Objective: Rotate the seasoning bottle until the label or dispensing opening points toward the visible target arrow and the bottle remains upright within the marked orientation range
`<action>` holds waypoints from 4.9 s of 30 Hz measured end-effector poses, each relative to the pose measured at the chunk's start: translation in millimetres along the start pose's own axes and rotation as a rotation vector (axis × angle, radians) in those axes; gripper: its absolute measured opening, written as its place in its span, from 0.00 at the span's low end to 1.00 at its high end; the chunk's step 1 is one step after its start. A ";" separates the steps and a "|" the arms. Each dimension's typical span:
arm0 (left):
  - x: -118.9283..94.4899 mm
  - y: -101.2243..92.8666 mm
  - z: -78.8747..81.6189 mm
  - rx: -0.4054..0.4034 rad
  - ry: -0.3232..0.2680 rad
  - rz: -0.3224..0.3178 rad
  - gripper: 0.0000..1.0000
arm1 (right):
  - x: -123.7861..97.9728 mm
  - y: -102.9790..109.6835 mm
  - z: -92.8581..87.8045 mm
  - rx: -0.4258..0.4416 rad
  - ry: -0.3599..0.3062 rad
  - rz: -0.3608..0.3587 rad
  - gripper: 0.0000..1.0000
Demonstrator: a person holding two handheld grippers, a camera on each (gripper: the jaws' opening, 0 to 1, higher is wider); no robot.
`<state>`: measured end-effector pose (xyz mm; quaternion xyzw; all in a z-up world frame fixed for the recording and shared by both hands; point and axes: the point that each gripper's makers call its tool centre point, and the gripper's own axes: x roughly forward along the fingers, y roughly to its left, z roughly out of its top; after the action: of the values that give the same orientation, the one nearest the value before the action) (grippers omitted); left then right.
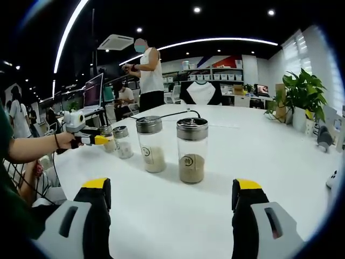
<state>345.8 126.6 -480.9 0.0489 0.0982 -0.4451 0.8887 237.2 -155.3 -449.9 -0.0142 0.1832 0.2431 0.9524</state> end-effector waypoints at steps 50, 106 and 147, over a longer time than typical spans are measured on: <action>-17.1 11.3 0.6 -0.207 -0.042 0.674 0.56 | 0.0 0.7 -3.3 0.002 0.016 -0.001 0.95; -6.4 13.0 2.6 -0.158 -0.004 0.584 0.35 | 3.0 1.3 -1.7 0.001 0.019 0.003 0.94; -62.2 -47.0 40.3 -0.059 -0.160 0.643 0.68 | 5.8 9.2 7.4 -0.023 -0.105 0.030 0.92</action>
<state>277.1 140.0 -428.0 0.0165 0.0206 -0.1414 0.9896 240.1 -143.7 -444.5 -0.0097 0.1306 0.2600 0.9567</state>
